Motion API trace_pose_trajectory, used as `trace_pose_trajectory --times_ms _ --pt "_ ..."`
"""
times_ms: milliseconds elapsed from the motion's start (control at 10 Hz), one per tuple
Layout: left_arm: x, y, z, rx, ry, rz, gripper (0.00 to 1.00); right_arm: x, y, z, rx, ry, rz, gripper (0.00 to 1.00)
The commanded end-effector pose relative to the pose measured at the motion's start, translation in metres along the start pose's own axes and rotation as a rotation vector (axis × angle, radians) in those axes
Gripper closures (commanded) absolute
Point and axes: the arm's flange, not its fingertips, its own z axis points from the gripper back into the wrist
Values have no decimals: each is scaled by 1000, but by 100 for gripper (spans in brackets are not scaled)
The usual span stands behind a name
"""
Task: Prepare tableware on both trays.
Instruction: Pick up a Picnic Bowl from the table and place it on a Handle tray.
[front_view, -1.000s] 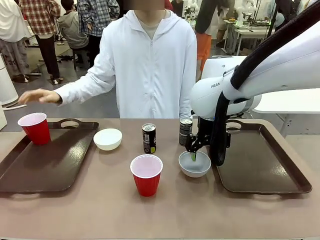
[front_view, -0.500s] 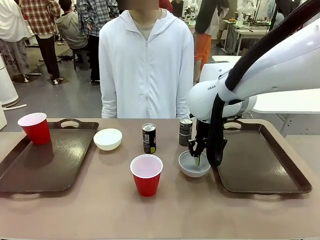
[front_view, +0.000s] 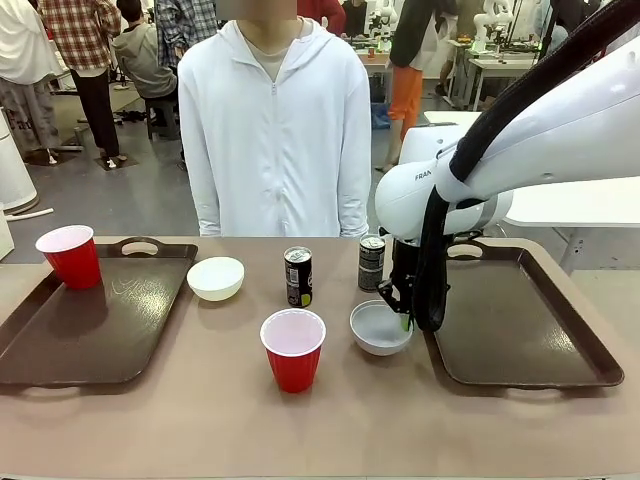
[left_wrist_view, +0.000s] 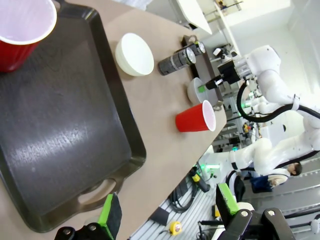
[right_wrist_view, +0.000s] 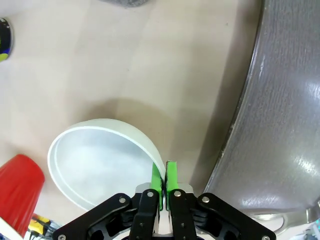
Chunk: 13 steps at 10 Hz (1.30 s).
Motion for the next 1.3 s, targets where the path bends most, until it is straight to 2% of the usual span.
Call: trace_pose_trajectory --times_ms 0,300,600,800,1000,1200 --pt "-1 -1 1 -13 -8 -6 0 2 -3 -1 -10 -11 12 100" --pt "-1 -1 1 -13 -8 -6 0 -7 -2 13 -6 26 43 100" --pt "-1 -1 1 -13 -8 -6 0 -50 9 78 20 -38 129 100" --pt "-1 -1 1 -13 -8 -6 0 -74 7 109 25 -65 123 100" --pt "-1 -1 1 -13 -8 -6 0 -87 -15 113 22 -55 140 100" --pt "-1 -1 1 -13 -8 -6 0 -101 -64 108 -60 4 191 100"
